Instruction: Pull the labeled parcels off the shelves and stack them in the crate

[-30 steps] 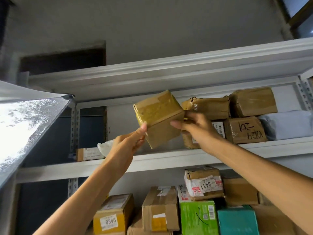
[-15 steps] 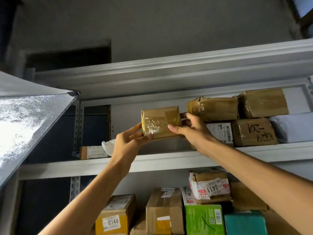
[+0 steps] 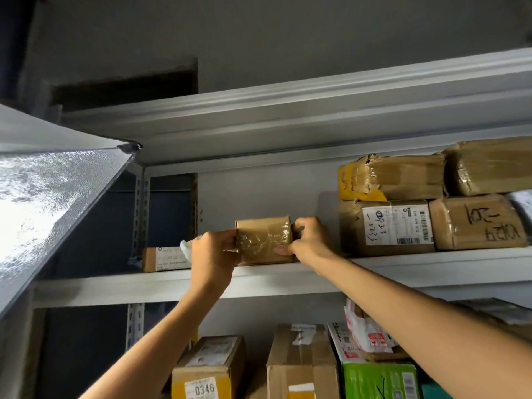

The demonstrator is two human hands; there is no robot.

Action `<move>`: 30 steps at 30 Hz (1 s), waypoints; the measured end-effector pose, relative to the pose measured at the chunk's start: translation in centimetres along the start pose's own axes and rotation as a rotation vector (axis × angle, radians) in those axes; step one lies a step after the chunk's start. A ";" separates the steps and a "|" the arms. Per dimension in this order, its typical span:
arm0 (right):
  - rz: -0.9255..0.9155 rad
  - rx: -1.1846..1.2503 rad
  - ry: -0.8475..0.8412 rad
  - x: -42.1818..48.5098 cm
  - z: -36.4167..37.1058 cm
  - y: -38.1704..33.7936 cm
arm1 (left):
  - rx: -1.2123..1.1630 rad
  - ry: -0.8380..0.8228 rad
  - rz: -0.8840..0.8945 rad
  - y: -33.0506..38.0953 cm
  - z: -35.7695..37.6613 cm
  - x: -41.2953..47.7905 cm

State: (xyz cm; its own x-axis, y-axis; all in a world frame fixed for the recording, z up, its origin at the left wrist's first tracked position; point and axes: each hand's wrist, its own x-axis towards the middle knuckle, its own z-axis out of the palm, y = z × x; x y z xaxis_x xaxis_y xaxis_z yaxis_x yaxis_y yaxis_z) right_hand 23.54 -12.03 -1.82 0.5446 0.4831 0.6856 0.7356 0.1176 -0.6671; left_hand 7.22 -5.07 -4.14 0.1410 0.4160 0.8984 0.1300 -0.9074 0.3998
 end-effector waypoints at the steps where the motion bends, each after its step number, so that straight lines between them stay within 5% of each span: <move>1: -0.005 -0.014 -0.004 0.1 0.4 0.1 | 0.046 0.007 0.021 -0.2 0.2 0.1; 6: -0.016 -0.151 0.009 0.2 0.5 -0.5 | 0.284 0.025 0.059 -0.2 0.9 0.8; 11: -0.130 -0.284 0.000 -0.8 -2.4 -1.7 | 0.253 0.038 0.059 2.0 1.7 1.4; 23: -0.329 -0.573 0.545 -2.1 -21.1 1.3 | -0.136 -0.183 0.130 16.7 11.1 3.2; 30: -0.160 -0.501 0.347 0.9 -25.3 5.0 | -0.223 -0.216 0.006 19.0 14.2 4.7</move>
State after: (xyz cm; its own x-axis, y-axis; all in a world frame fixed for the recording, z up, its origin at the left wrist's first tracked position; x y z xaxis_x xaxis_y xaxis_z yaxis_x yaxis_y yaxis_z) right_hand 37.91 -32.95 2.83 0.4496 0.1739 0.8761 0.8724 -0.2960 -0.3890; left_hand 24.33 -19.48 5.12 0.3495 0.3923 0.8508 -0.0870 -0.8906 0.4464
